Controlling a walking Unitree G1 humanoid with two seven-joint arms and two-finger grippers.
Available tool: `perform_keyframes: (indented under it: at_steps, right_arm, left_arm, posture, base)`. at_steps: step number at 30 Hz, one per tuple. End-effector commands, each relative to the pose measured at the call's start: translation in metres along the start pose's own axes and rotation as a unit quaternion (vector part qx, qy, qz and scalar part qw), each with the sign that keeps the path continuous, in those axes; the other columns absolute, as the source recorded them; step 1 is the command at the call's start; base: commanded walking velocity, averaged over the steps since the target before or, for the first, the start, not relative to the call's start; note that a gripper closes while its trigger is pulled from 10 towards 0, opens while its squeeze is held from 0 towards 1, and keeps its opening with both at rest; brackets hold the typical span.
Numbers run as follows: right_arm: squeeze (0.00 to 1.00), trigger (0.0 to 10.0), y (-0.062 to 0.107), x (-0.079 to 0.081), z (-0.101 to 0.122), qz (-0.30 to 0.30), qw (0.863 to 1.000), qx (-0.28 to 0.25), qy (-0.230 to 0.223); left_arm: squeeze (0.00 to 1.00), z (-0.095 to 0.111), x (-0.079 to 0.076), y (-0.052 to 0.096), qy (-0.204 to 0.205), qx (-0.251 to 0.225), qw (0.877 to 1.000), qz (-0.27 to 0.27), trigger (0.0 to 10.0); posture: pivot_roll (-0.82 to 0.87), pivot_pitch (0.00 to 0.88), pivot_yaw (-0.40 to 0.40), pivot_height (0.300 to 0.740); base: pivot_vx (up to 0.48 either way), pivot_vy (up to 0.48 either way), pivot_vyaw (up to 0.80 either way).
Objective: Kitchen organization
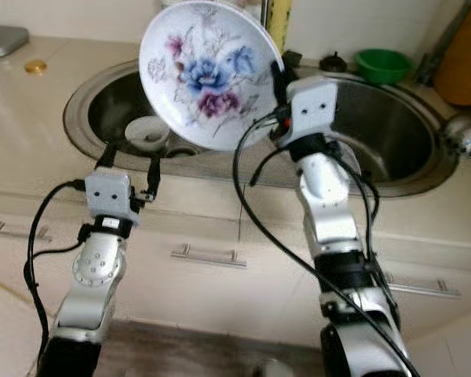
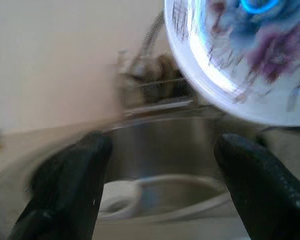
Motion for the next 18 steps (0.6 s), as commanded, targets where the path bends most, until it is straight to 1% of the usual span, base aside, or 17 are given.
perform_keyframes:
  at_steps: [1,3,8,9,11,12,13,15,18]
  right_arm:
    - [0.00,0.0,-0.005,0.003,0.012,-0.001,1.000,-0.029,-0.003]
    - [0.00,0.0,-0.004,0.000,0.009,-0.011,1.000,-0.022,0.003]
    - [0.00,0.0,-0.002,-0.014,0.002,-0.046,0.999,-0.007,0.009]
    - [0.00,0.0,-0.002,-0.018,0.000,-0.054,0.998,-0.001,0.018]
    - [0.00,0.0,-0.001,-0.026,-0.006,-0.077,0.997,0.014,0.015]
    - [0.00,0.0,0.001,-0.032,-0.010,-0.092,0.995,0.024,0.007]
    - [0.00,0.0,0.001,-0.032,-0.010,-0.092,0.995,0.024,0.007]
    - [0.00,0.0,0.002,-0.039,-0.016,-0.109,0.993,0.038,0.004]
    - [0.00,0.0,0.003,-0.042,-0.019,-0.114,0.992,0.044,0.012]
  left_arm:
    - [0.00,0.000,0.001,0.000,-0.003,0.000,1.000,0.000,10.0]
    - [0.00,-0.001,0.001,0.000,-0.003,0.001,1.000,-0.001,10.0]
    - [0.00,-0.001,0.001,0.001,-0.004,0.002,1.000,-0.002,10.0]
    - [0.00,-0.002,0.001,0.001,-0.005,0.003,1.000,-0.002,10.0]
    - [0.00,-0.002,0.001,0.001,-0.006,0.004,1.000,-0.002,10.0]
    - [0.00,-0.002,0.001,0.001,-0.007,0.004,1.000,-0.002,10.0]
    - [0.00,-0.002,0.001,0.001,-0.007,0.004,1.000,-0.002,10.0]
    - [0.00,-0.002,0.001,0.001,-0.007,0.004,1.000,-0.003,10.0]
    - [0.00,-0.002,0.001,0.000,-0.006,0.003,1.000,-0.003,10.0]
  posture:
    - [-0.09,0.000,-0.052,0.740]
    - [-0.09,0.000,-0.052,0.740]
    - [-0.09,0.000,-0.053,0.740]
    - [-0.09,0.000,-0.052,0.740]
    - [-0.09,0.000,-0.052,0.740]
    - [-0.09,0.000,-0.052,0.740]
    - [-0.09,0.000,-0.052,0.740]
    - [-0.09,0.000,-0.052,0.740]
    - [-0.09,0.000,-0.052,0.740]
  base:
    - [0.000,0.000,0.00]
    - [0.000,0.000,0.00]
    - [0.000,0.000,0.00]
    - [0.000,0.000,0.00]
    - [0.000,0.000,0.00]
    - [0.000,0.000,-0.80]
    - [0.000,0.000,-0.80]
    - [0.000,0.000,-0.80]
    - [0.000,0.000,-0.80]
Point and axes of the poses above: a point about 5 cm out from each wrist's last joint towards the gripper, its own y axis pointing back from the gripper into the wrist, its own z axis along the axis of the wrist's last joint, x = y × z, the point moved 5 cm from there along -y, pointing out of the wrist towards the gripper, and after that the axes turned 12 degrees about -y, right-handed, at the moved point
